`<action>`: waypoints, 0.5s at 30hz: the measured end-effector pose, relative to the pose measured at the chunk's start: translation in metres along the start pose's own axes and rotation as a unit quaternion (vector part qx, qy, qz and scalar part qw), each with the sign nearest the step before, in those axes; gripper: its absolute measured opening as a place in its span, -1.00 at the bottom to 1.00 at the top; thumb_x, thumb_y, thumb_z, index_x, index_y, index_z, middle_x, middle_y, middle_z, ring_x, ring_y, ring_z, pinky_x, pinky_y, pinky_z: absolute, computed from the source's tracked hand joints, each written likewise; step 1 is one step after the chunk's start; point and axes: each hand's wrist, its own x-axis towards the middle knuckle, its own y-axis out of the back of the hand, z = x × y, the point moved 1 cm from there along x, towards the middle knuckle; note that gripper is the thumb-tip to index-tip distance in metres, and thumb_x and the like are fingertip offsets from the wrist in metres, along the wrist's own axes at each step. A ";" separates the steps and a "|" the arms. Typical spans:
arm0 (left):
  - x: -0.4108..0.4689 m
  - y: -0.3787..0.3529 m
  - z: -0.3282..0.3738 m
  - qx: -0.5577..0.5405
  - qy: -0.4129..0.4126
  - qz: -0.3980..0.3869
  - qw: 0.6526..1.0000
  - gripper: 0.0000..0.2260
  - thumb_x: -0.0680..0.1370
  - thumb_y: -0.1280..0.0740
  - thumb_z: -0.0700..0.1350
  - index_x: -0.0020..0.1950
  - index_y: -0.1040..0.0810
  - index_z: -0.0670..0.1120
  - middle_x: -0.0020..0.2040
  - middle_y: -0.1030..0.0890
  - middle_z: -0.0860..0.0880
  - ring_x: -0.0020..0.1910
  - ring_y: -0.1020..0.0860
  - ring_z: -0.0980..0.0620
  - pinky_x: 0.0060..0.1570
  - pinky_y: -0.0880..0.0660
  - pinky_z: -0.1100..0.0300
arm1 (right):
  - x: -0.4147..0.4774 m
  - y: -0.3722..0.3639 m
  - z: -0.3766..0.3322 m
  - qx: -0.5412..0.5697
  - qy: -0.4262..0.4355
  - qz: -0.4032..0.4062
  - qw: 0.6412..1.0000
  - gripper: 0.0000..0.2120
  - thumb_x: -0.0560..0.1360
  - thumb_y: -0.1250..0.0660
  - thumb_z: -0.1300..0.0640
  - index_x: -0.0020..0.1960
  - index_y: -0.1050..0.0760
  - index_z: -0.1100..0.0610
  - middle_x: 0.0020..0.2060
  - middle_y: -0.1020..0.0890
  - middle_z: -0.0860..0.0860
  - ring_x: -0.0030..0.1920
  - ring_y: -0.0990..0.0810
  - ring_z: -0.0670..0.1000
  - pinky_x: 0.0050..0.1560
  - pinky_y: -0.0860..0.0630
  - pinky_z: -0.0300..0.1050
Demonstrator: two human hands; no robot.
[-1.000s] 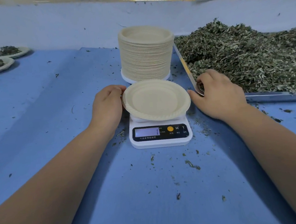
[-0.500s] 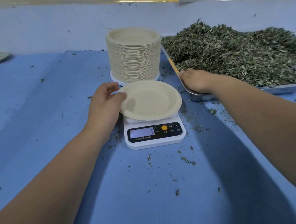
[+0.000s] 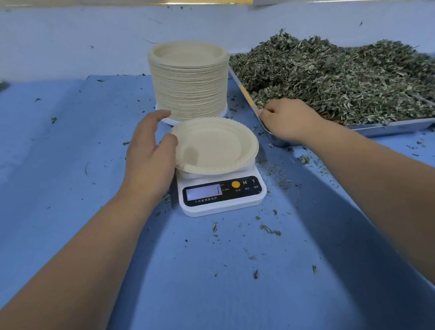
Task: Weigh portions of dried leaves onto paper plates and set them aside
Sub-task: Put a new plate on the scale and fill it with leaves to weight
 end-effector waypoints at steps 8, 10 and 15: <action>-0.030 -0.023 0.041 0.300 -0.461 -0.157 0.820 -0.73 0.57 -0.28 -0.05 0.12 -0.76 -0.02 0.53 -0.43 -0.08 0.57 -0.29 -0.18 0.41 -0.31 -0.17 | -0.001 0.000 -0.008 -0.046 -0.051 -0.076 0.995 -0.48 0.67 0.13 -0.14 0.32 -0.45 0.12 0.26 -0.53 0.18 0.08 -0.46 0.16 0.08 -0.40 0.06; -0.036 -0.030 0.046 0.331 -0.477 -0.196 0.790 -0.73 0.58 -0.29 0.00 0.12 -0.76 0.01 0.58 -0.35 -0.07 0.62 -0.19 -0.16 0.46 -0.24 -0.22 | -0.002 0.001 -0.009 -0.059 -0.053 -0.081 0.994 -0.49 0.65 0.12 -0.10 0.36 -0.43 0.12 0.30 -0.52 0.18 0.19 -0.50 0.22 0.18 -0.45 0.13; -0.043 -0.032 0.056 0.354 -0.491 -0.208 0.769 -0.70 0.60 -0.24 0.04 0.04 -0.77 0.03 0.63 -0.24 -0.09 0.65 -0.08 -0.17 0.55 -0.09 -0.25 | -0.004 -0.001 -0.009 -0.064 -0.060 -0.087 0.992 -0.51 0.62 0.12 -0.10 0.28 -0.45 0.09 0.22 -0.55 0.14 0.06 -0.47 0.19 0.06 -0.45 0.11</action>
